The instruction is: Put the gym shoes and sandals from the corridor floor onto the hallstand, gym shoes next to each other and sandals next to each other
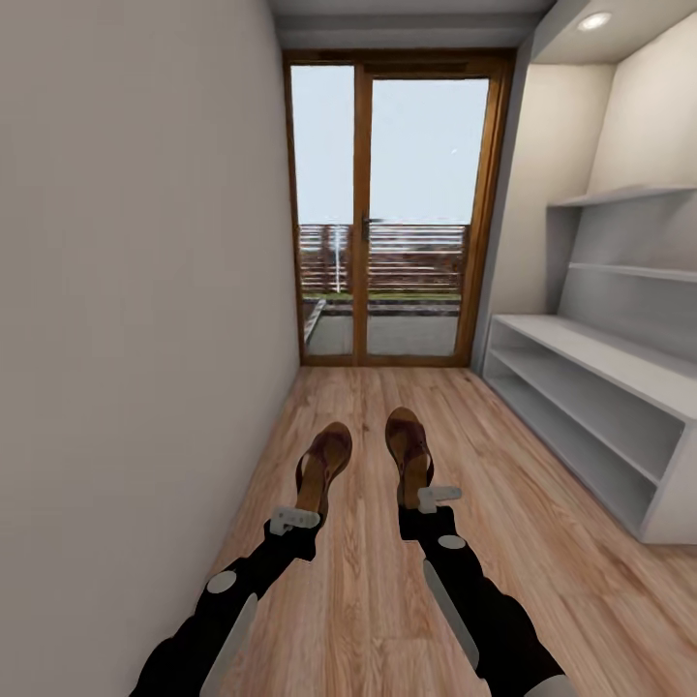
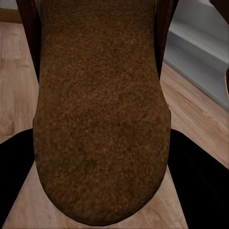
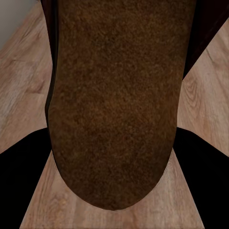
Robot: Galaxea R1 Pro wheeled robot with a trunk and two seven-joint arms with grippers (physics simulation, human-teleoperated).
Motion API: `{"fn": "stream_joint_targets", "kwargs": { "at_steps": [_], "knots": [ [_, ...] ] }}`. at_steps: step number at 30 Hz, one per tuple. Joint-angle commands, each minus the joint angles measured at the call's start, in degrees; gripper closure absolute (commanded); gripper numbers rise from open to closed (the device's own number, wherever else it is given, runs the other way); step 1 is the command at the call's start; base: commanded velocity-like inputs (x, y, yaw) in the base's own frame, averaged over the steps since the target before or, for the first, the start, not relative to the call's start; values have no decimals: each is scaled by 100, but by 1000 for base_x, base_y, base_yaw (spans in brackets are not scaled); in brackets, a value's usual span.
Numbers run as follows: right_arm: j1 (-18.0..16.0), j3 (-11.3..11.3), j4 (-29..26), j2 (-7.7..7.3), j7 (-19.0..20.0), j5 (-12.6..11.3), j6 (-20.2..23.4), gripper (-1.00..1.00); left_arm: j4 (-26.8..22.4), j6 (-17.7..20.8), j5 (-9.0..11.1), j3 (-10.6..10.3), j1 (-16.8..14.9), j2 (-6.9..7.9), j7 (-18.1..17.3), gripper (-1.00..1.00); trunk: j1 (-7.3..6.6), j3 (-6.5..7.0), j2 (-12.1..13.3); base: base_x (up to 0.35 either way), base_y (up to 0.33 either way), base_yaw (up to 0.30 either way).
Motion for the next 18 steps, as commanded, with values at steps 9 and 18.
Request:
{"fn": "stream_joint_targets", "kwargs": {
  "at_steps": [9,18],
  "knots": [
    [-5,16,-8,-3,-55,-53,17,100,-8,46,61,4,-2,-1,-17,100,2,-6,-3,348,0,0],
    [-5,16,-8,-3,-55,-53,17,100,-8,46,61,3,-2,-1,-17,100,2,-6,-3,348,0,0]
  ]
}}
